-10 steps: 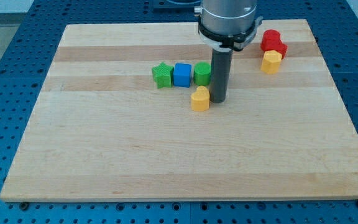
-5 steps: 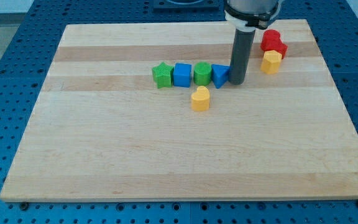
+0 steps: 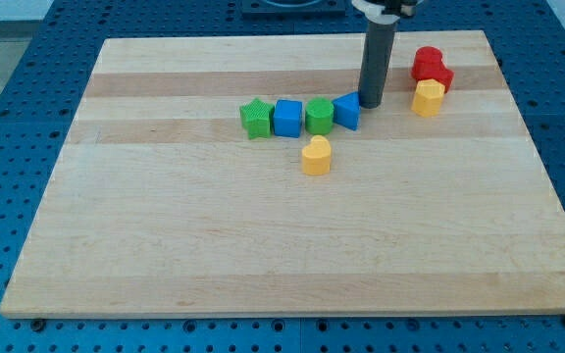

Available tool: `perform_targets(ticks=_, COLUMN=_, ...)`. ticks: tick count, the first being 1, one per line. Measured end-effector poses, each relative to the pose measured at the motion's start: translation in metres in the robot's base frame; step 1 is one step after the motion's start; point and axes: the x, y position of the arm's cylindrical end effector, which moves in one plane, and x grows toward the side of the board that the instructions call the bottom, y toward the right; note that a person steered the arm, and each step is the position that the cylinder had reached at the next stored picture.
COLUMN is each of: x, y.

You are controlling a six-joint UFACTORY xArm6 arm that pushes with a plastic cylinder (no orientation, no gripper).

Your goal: Push the blue triangle slightly left

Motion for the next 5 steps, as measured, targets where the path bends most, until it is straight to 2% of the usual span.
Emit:
perform_targets(ticks=2, x=-0.004, y=-0.014)
perform_targets(ticks=5, x=-0.005, y=-0.086)
